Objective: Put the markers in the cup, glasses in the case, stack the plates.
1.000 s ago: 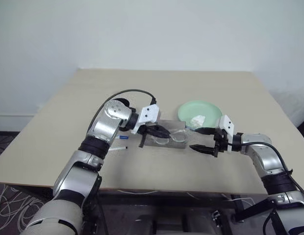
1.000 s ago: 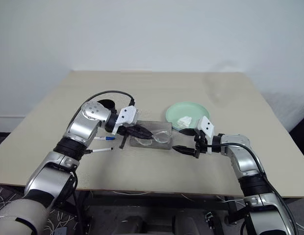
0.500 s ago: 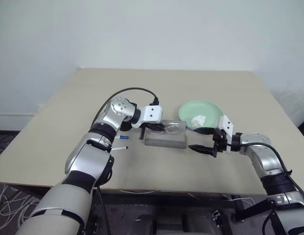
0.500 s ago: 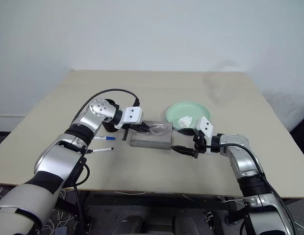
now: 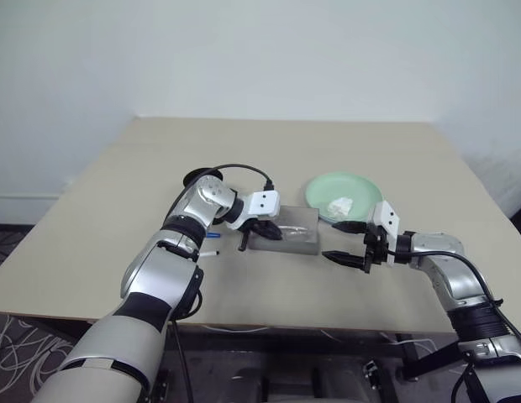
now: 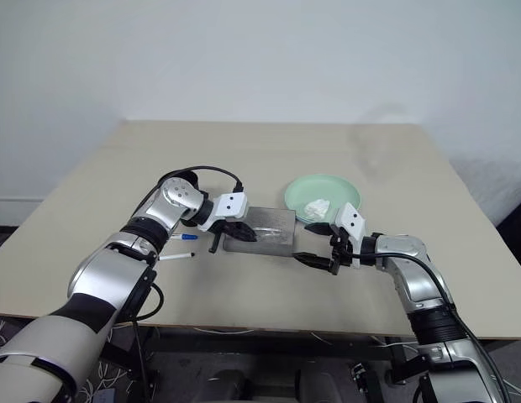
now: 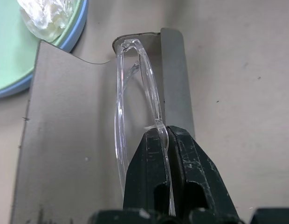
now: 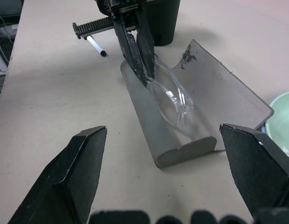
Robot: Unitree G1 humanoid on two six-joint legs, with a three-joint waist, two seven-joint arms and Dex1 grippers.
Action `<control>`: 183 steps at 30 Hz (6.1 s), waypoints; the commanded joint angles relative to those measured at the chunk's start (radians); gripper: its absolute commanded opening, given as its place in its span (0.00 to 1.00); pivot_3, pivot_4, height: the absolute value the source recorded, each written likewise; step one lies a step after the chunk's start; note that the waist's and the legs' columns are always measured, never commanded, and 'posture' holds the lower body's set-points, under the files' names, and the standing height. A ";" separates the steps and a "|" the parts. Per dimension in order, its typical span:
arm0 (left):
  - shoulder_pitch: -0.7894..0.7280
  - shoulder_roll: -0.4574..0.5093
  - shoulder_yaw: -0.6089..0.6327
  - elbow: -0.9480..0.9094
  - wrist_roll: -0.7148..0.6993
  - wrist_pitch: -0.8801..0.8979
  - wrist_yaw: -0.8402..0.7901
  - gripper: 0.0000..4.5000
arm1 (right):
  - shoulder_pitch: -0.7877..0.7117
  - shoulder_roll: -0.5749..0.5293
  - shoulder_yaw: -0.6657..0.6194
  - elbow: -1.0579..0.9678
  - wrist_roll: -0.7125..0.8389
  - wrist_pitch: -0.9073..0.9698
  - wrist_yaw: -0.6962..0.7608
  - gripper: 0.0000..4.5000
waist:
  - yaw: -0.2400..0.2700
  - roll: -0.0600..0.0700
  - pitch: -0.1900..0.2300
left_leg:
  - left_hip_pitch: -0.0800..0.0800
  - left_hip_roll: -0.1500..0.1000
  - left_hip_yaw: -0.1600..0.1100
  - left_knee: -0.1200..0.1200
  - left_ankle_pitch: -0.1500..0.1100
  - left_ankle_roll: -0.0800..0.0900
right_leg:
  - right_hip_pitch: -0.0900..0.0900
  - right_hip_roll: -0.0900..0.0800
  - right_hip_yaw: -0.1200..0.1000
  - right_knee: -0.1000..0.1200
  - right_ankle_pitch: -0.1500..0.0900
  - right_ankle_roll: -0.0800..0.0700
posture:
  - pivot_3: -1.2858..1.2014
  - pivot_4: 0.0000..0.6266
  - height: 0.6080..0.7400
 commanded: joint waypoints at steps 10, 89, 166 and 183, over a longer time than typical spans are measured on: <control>-0.027 0.001 0.023 -0.010 0.026 -0.042 0.116 0.28 | -0.018 0.009 0.001 -0.038 0.013 0.001 -0.013 0.94 | 0.000 0.000 0.000 | 0.000 0.000 0.000 0.000 0.000 0.000 | 0.000 0.000 0.000 0.000 0.000 0.000 | 0.52 0.00 0.97; 0.183 0.232 0.140 -0.418 -0.127 0.139 -0.121 0.00 | -0.074 0.004 0.004 -0.145 0.051 0.016 -0.026 0.94 | -0.006 0.000 -0.001 | 0.001 0.000 0.000 0.002 0.000 0.000 | 0.000 0.000 0.000 0.001 0.002 0.003 | 0.52 0.00 0.97; 0.286 0.436 0.087 -0.532 -0.279 0.305 -0.217 0.01 | -0.151 0.011 0.025 -0.027 0.044 -0.022 0.030 0.94 | -0.001 0.000 0.000 | 0.001 0.001 0.000 0.002 0.000 0.000 | -0.001 0.000 0.000 0.001 0.003 0.001 | 0.52 0.00 0.97; 0.290 0.138 0.538 -0.725 -0.502 0.313 0.584 0.01 | -0.187 0.019 0.043 0.003 0.033 -0.035 0.052 0.94 | 0.001 0.000 -0.001 | 0.004 0.002 0.001 0.002 0.000 0.000 | 0.001 0.000 0.000 0.001 0.005 -0.001 | 0.52 0.00 0.97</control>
